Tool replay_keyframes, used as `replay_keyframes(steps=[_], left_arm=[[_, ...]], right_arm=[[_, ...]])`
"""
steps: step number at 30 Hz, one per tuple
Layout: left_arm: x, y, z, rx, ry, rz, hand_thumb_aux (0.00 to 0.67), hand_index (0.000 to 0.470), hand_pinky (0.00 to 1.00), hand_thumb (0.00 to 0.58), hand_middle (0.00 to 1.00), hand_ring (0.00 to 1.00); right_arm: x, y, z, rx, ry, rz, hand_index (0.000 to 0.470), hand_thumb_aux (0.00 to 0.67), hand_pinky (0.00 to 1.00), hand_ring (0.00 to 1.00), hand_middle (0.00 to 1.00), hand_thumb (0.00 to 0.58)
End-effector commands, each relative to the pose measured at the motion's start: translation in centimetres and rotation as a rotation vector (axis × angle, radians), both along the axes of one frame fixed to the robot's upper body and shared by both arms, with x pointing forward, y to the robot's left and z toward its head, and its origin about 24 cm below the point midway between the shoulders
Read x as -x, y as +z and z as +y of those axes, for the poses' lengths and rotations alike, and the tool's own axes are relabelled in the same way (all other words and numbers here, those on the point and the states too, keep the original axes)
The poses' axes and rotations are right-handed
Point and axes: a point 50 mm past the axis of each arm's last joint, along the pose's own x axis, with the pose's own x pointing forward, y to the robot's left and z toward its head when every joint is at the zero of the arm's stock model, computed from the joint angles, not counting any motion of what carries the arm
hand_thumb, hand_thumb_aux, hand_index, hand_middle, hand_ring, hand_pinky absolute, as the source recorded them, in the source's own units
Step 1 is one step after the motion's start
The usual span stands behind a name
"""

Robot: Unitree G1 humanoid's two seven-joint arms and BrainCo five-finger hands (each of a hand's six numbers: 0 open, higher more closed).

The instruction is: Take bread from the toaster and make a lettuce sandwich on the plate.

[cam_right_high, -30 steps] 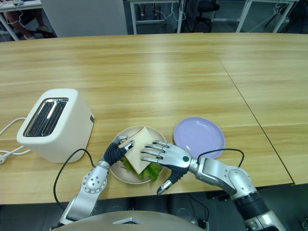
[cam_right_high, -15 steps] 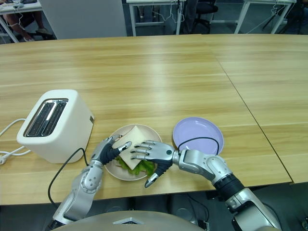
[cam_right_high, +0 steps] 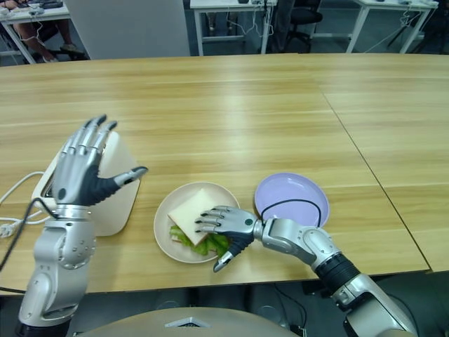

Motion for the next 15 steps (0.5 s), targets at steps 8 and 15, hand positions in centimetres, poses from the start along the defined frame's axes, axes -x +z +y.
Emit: replay_keyframes(steps=[8,15], left_arm=[[1.7,-1.2,-2.1,0.277,-0.412,0.114,0.670,0.460,1.00,0.580,1.00,1.00],[4.1,-2.4,-3.3,0.111,-0.697,0.287,0.670,0.460,1.00,0.580,1.00,1.00]], right_arm=[[0.3,5.0,-3.5,-0.620,-0.257,0.188,0.460,0.670,1.00,1.00,1.00,0.580],[3.4,7.0,-4.4,-0.686,-0.198,0.336,0.460,0.670,1.00,1.00,1.00,0.580]])
